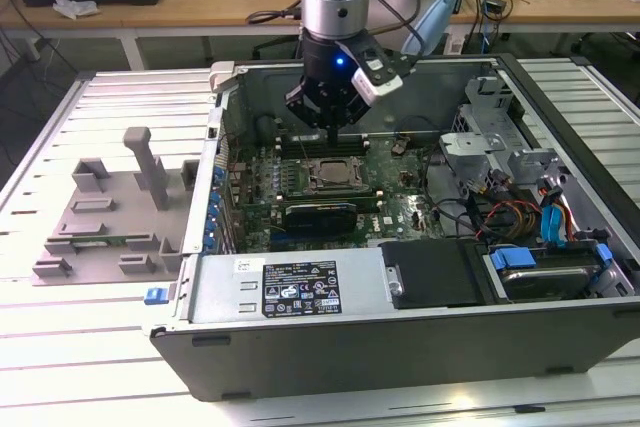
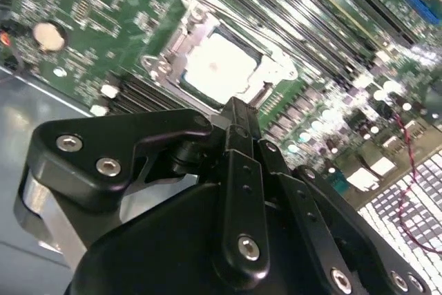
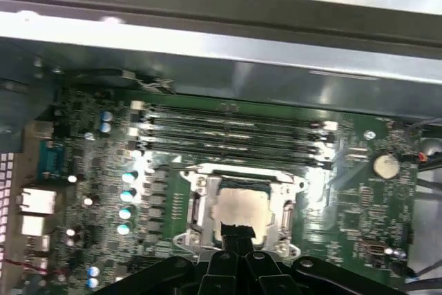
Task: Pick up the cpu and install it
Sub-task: 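Install the first cpu locking lever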
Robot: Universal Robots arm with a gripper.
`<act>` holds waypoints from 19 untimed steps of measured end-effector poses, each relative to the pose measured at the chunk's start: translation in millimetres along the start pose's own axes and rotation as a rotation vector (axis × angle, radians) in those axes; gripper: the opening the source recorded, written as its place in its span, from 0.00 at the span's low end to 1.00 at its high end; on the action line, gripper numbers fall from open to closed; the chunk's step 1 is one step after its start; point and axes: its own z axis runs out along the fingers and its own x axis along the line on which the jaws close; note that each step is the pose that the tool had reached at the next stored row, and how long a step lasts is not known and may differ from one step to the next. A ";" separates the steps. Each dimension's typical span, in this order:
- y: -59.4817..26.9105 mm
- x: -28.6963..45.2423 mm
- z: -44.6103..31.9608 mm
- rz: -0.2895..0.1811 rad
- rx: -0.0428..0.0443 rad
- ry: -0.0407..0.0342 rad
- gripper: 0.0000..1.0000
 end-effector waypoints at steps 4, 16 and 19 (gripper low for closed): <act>2.4 22.5 -0.1 0.000 0.0004 -0.0044 0.11; 6.1 58.2 0.0 0.001 -0.0778 -0.0173 0.11; 6.2 59.7 0.1 0.001 -0.1256 -0.0225 0.11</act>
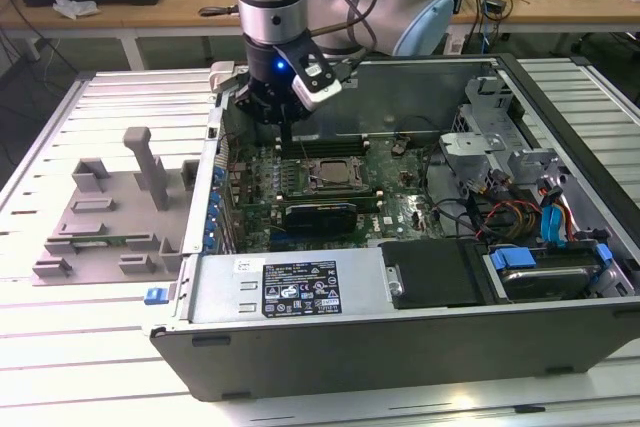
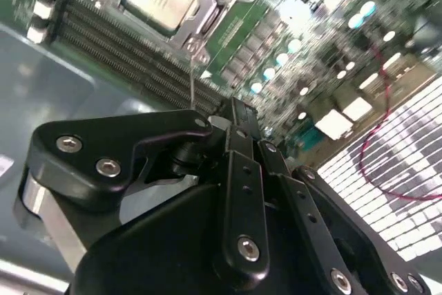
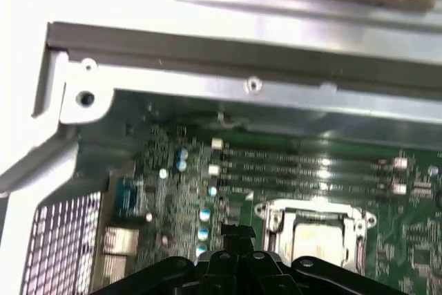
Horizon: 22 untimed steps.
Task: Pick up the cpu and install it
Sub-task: 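Install the first cpu locking lever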
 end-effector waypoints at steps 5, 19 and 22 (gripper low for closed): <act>0.0 1.3 0.9 0.001 -0.0382 -0.0043 0.11; -4.8 -36.1 5.9 0.003 -0.0400 -0.0047 0.11; -5.9 -42.5 6.4 0.003 -0.0400 -0.0048 0.11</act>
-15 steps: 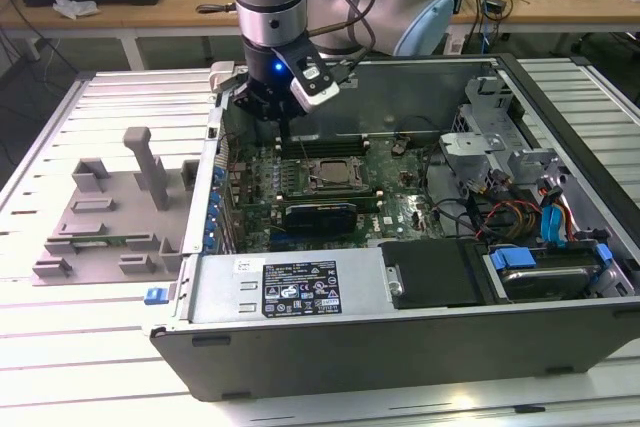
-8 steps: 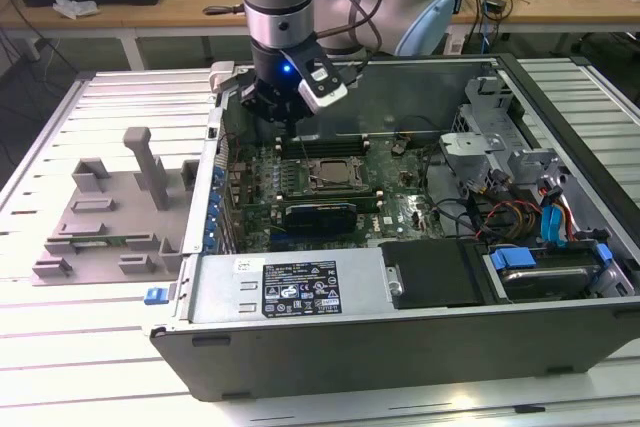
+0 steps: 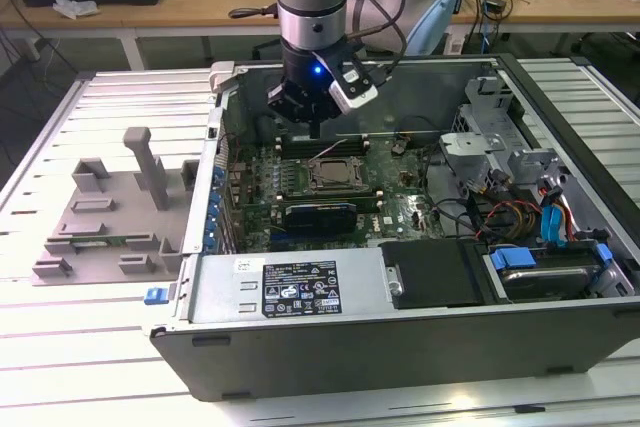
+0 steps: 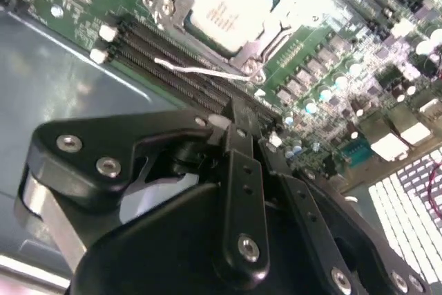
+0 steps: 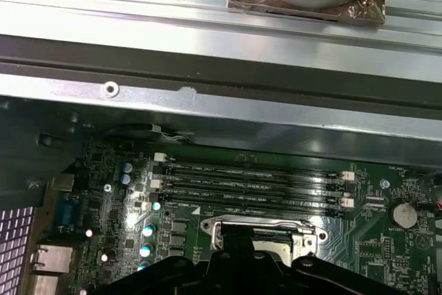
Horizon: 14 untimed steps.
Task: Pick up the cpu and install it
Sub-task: 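Install the first cpu locking lever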
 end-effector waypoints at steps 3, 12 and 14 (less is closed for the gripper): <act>0.0 -0.1 0.1 0.000 0.0000 -0.0001 0.11; -1.9 -1.5 9.8 0.054 0.0354 -0.0062 0.11; -2.6 -3.3 12.5 0.080 0.0446 -0.0100 0.11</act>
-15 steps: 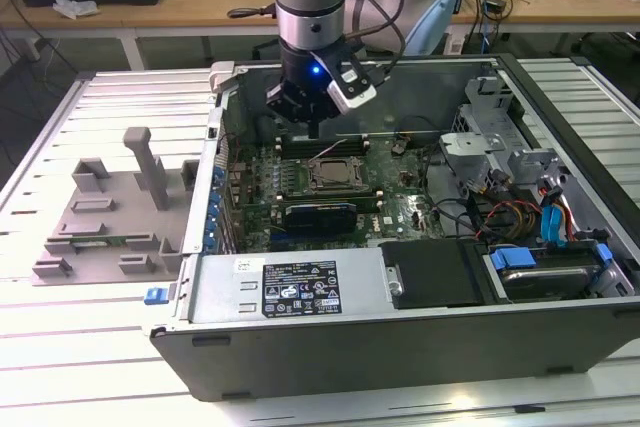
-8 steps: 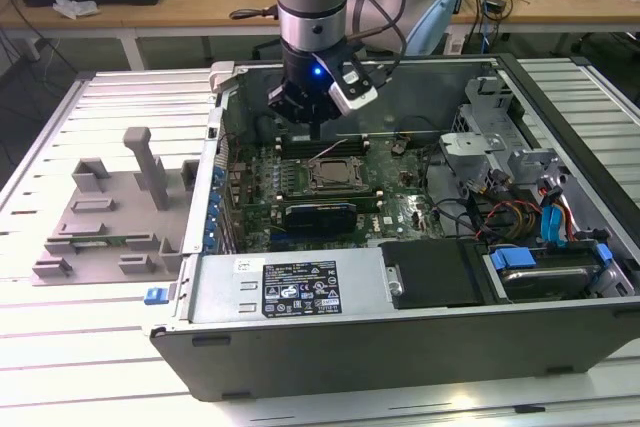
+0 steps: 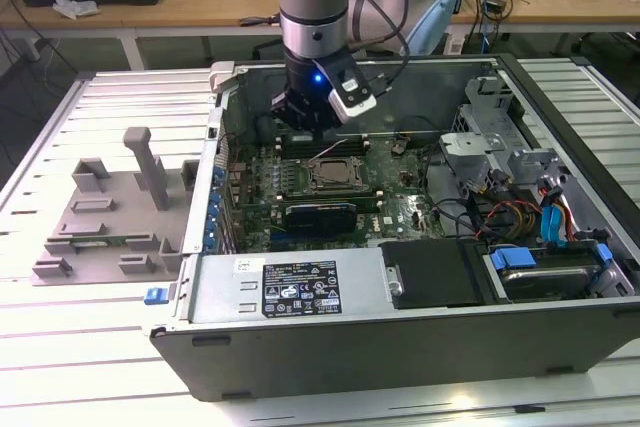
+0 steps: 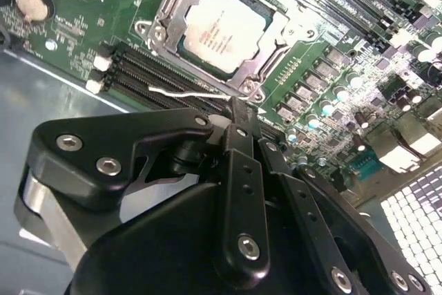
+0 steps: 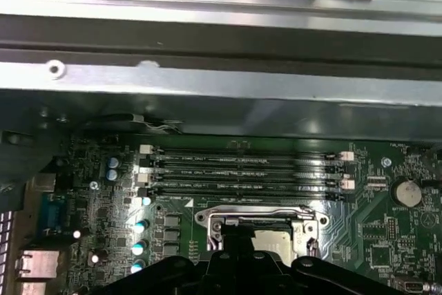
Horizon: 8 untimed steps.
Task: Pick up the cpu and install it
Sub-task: 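Install the first cpu locking lever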
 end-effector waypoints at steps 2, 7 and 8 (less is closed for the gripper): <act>-0.1 -1.7 1.3 0.013 0.0020 -0.0017 0.11; 1.6 -8.7 5.2 0.034 0.0063 -0.0044 0.11; 2.1 -9.1 5.6 0.034 0.0066 -0.0045 0.11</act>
